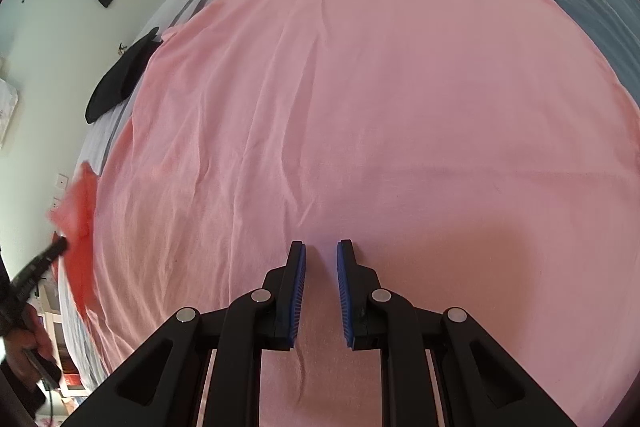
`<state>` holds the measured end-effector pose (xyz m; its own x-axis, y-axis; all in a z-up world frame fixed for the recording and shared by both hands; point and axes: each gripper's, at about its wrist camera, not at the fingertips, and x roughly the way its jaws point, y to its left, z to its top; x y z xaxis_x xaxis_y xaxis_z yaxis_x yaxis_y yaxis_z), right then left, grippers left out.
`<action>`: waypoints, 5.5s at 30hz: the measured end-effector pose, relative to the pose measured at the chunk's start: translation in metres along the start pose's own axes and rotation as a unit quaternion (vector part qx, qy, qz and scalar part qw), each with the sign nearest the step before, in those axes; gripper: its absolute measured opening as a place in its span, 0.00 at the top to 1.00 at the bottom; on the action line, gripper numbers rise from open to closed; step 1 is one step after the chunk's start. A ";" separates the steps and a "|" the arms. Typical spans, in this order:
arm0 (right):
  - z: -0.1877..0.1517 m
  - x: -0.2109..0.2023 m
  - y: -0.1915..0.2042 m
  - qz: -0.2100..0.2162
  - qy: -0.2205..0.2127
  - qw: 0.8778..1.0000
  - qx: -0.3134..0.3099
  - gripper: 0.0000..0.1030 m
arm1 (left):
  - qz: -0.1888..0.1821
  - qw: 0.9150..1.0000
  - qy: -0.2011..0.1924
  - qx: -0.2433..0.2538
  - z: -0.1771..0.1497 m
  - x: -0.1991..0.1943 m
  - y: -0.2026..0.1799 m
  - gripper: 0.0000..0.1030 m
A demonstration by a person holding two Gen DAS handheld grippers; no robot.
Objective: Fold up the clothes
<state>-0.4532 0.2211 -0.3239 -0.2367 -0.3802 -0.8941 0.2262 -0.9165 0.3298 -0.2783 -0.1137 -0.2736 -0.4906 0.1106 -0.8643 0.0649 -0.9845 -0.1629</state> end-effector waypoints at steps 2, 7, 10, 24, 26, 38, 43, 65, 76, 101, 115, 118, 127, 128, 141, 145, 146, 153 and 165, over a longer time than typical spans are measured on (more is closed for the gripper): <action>0.000 -0.001 -0.001 0.001 0.001 1.000 -0.002 0.86 | -0.011 1.000 0.014 -0.011 -0.005 0.008 -0.009 1.00; -0.001 -0.002 -0.002 0.005 0.002 1.000 -0.006 0.86 | -0.015 0.999 0.001 -0.038 -0.012 -0.017 0.002 0.96; -0.002 -0.002 -0.002 0.007 0.001 1.000 -0.007 0.86 | 0.004 0.999 0.002 -0.033 -0.007 -0.012 0.008 0.90; -0.004 -0.010 0.000 0.014 -0.006 1.000 -0.008 0.86 | 0.069 0.997 0.011 0.039 0.012 0.040 -0.031 0.64; -0.005 -0.012 -0.001 0.014 -0.008 1.000 -0.006 0.86 | 0.062 0.998 0.010 0.026 0.014 0.039 -0.026 0.78; -0.003 -0.014 -0.004 0.010 -0.008 1.000 0.009 0.86 | 0.158 0.982 -0.026 -0.100 0.021 -0.058 0.136 0.98; -0.002 -0.014 -0.005 0.005 -0.008 1.000 0.008 0.86 | 0.272 0.936 0.045 -0.220 0.003 -0.076 0.251 0.97; 0.015 -0.011 -0.031 -0.019 -0.013 0.999 0.030 0.86 | 0.242 0.955 0.052 -0.160 0.038 0.010 0.194 0.92; 0.138 -0.028 -0.107 -0.134 -0.103 0.984 0.049 0.61 | 0.070 0.994 -0.061 -0.059 0.228 0.082 0.093 0.52; 0.345 0.046 -0.204 -0.157 -0.118 0.977 0.083 0.61 | 0.076 0.997 -0.003 -0.024 0.346 0.223 0.072 0.82; 0.393 0.064 -0.206 -0.172 -0.119 0.976 0.068 0.97 | 0.107 0.994 -0.023 0.005 0.409 0.225 0.071 0.97; 0.397 0.059 -0.206 -0.177 -0.123 0.975 0.059 0.97 | 0.111 0.993 -0.023 0.021 0.434 0.228 0.069 0.97; 0.407 0.048 -0.210 -0.197 -0.137 0.969 0.054 0.97 | 0.127 0.991 -0.009 0.032 0.449 0.240 0.073 0.97; 0.408 0.048 -0.211 -0.199 -0.137 0.969 0.052 0.97 | 0.131 0.991 -0.007 0.033 0.449 0.243 0.073 0.97; 0.407 0.070 -0.217 -0.255 -0.108 0.960 0.031 0.83 | 0.212 0.977 -0.017 0.034 0.466 0.252 0.095 0.96; 0.408 0.047 -0.217 -0.253 -0.131 0.958 0.046 0.81 | 0.157 0.986 -0.042 0.041 0.463 0.219 0.086 0.96; 0.405 0.039 -0.212 -0.241 -0.141 0.959 0.044 0.81 | 0.142 0.988 -0.042 0.048 0.459 0.213 0.082 0.96; 0.355 0.023 -0.159 -0.125 -0.141 0.982 0.002 0.81 | 0.069 0.995 -0.003 0.075 0.398 0.210 0.049 0.96; 0.328 0.050 -0.189 -0.164 -0.119 0.979 0.037 0.82 | 0.154 0.988 -0.007 0.022 0.395 0.226 0.073 0.95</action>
<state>-0.8180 0.3348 -0.3319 -0.4998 -0.0734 -0.8630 0.0344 -0.9973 0.0649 -0.7278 -0.2146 -0.2923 -0.4660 -0.1966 -0.8627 0.1755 -0.9762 0.1277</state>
